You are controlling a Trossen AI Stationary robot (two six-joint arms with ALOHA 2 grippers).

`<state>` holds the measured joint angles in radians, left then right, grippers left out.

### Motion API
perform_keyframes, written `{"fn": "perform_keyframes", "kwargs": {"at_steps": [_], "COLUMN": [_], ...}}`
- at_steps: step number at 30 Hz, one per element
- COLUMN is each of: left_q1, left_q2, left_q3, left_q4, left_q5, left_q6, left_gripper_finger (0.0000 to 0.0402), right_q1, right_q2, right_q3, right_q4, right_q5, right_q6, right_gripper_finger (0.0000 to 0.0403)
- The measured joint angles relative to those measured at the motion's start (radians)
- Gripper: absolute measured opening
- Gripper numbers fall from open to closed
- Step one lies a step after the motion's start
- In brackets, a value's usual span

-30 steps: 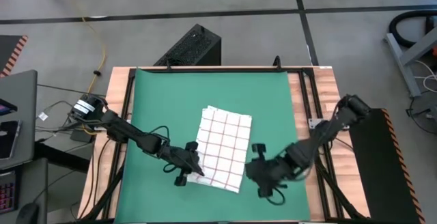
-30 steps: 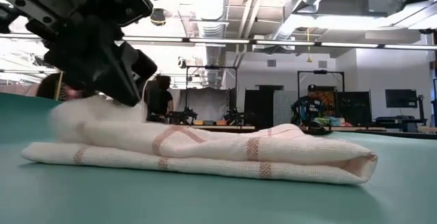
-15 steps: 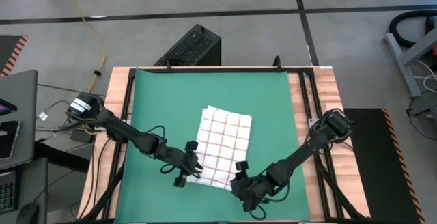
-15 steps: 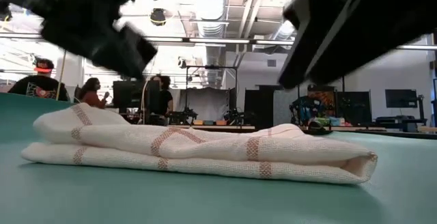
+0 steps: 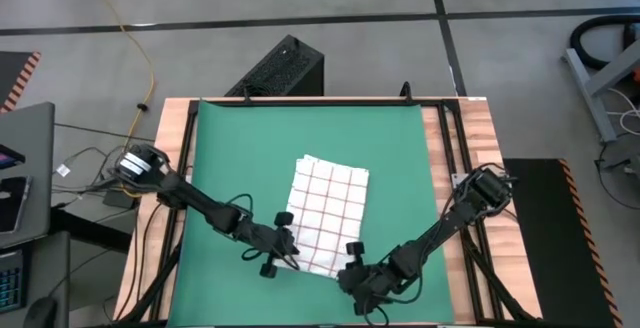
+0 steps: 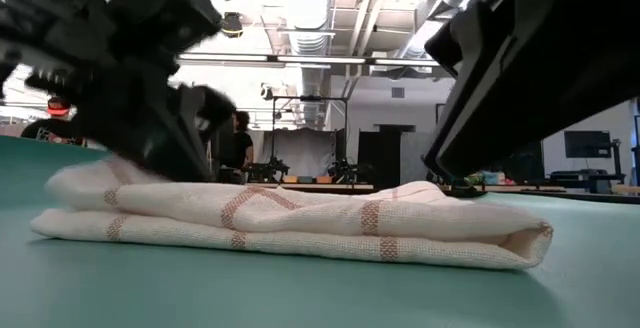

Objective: Roll towel
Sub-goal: Roll the white stripe towel

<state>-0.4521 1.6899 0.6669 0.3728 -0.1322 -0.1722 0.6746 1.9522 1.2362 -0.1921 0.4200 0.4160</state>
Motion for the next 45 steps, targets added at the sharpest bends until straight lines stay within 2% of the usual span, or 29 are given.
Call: {"fn": "perform_keyframes", "kwargs": {"at_steps": [4, 8, 14, 21, 29, 41, 45], "left_q1": [-0.004, -0.006, -0.017, -0.057, -0.102, -0.117, -0.118], "left_q2": [0.014, 0.014, 0.014, 0.014, 0.013, 0.013, 0.013], "left_q3": [0.0, 0.0, 0.0, 0.0, 0.001, -0.001, -0.001], "left_q4": [0.001, 0.001, -0.029, -0.085, -0.125, -0.112, -0.107], "left_q5": [-0.012, -0.012, -0.013, -0.021, -0.133, -0.153, -0.153], "left_q6": [-0.009, -0.016, -0.063, -0.106, -0.177, -0.217, -0.233], "left_gripper_finger": [0.0, 0.0, 0.0, 0.0, 0.0, 0.0, 0.0], "right_q1": [-0.001, 0.0, 0.023, 0.027, 0.027, 0.01, 0.013], "right_q2": [0.0, 0.0, -0.005, -0.005, -0.005, -0.053, -0.048], "right_q3": [-0.04, -0.104, -0.171, -0.177, -0.178, 0.008, 0.029], "right_q4": [0.005, 0.069, 0.058, 0.029, 0.026, -0.026, -0.035], "right_q5": [0.034, 0.028, 0.039, 0.038, 0.036, 0.054, -0.015], "right_q6": [0.059, 0.143, 0.254, 0.265, 0.265, 0.04, -0.021], "right_gripper_finger": [0.0068, 0.0065, 0.0065, 0.0065, 0.0065, 0.0069, 0.0102]}}
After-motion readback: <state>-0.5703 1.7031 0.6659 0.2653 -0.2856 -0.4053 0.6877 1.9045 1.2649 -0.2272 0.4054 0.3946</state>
